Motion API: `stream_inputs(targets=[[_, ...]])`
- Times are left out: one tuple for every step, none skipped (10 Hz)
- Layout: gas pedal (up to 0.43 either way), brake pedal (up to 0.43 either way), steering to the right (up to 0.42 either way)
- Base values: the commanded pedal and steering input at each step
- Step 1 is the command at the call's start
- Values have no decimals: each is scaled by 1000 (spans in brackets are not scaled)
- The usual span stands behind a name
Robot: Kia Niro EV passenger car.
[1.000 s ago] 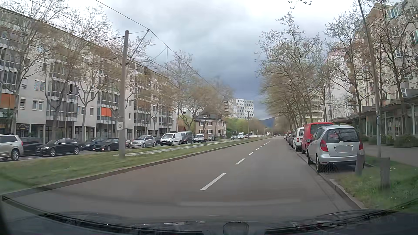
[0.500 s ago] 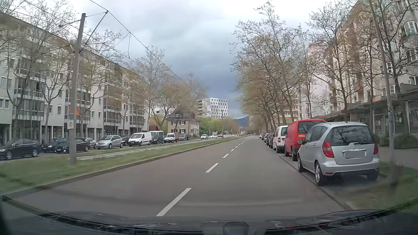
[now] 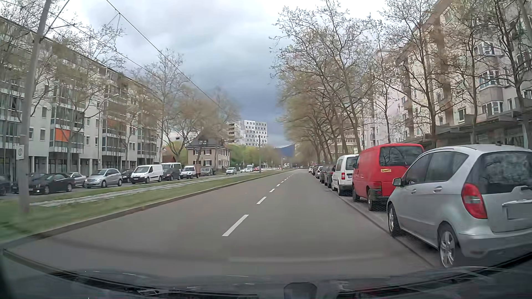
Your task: Follow the waypoints while adhering to traffic rules and regulations
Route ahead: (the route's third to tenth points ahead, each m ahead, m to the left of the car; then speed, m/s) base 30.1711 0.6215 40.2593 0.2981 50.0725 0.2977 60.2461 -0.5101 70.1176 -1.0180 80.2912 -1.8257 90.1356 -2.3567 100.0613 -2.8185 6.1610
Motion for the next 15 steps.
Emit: stream_inputs(targets=[[197,0,62],[197,0,55],[197,0,55],[197,0,50],[197,0,41],[197,0,33],[197,0,22],[197,0,12],[197,0,9],[197,0,8],[197,0,4],[197,0,2],[197,0,2],[197,0,2],[197,0,2]])
